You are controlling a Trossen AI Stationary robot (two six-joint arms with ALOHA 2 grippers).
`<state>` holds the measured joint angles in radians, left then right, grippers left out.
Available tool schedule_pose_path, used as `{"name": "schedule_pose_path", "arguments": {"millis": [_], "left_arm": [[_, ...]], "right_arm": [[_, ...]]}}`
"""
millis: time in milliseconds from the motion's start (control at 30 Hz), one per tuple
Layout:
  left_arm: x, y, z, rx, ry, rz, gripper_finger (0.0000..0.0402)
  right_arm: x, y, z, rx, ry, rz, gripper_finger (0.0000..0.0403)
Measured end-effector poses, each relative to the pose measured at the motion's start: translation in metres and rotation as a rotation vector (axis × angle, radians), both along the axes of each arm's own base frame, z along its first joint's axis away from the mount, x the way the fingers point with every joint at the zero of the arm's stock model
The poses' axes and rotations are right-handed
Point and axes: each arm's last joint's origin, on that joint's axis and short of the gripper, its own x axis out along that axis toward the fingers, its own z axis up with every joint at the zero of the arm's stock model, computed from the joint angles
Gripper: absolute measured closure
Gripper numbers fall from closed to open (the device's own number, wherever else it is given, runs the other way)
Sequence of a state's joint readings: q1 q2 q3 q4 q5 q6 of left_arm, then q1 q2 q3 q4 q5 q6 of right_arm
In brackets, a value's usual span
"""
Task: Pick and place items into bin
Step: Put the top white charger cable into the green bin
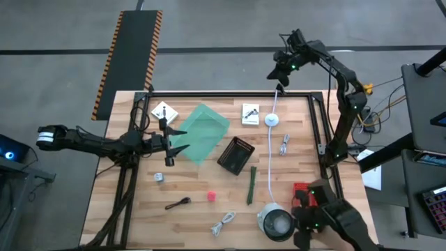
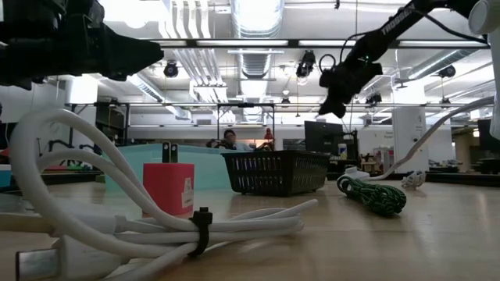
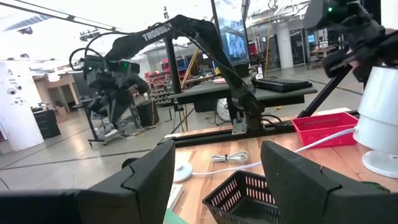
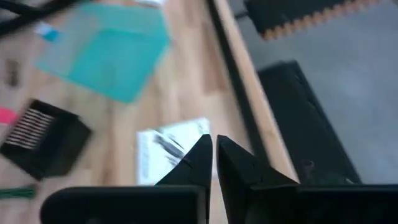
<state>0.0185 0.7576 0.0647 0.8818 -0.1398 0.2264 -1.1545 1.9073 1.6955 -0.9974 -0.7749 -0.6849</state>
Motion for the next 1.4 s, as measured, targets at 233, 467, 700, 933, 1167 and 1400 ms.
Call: {"name": "schedule_pose_path", "arguments": {"millis": [233, 467, 700, 933, 1167, 1400], "left_arm": [[0.000, 0.000, 0.000, 0.000, 0.000, 0.000, 0.0179], [0.000, 0.000, -0.001, 0.000, 0.003, 0.000, 0.0179], [0.000, 0.000, -0.001, 0.000, 0.002, 0.000, 0.0179], [0.000, 0.000, -0.001, 0.000, 0.004, 0.000, 0.0179], [0.000, 0.000, -0.001, 0.023, 0.009, 0.005, 0.0179], [0.000, 0.000, -0.001, 0.048, 0.014, 0.010, 0.0179]], "right_arm": [[0.003, -0.003, -0.004, -0.107, 0.113, -0.006, 0.0304], [0.002, -0.006, -0.005, -0.254, 0.209, 0.050, 0.0221], [0.003, -0.010, -0.005, -0.434, 0.219, 0.194, 0.0214], [0.007, -0.019, -0.020, -0.474, 0.243, 0.214, 0.0231], [0.012, -0.010, -0.034, -0.391, 0.289, 0.254, 0.0241], [0.027, 0.011, -0.059, -0.327, 0.317, 0.348, 0.0244]]}}
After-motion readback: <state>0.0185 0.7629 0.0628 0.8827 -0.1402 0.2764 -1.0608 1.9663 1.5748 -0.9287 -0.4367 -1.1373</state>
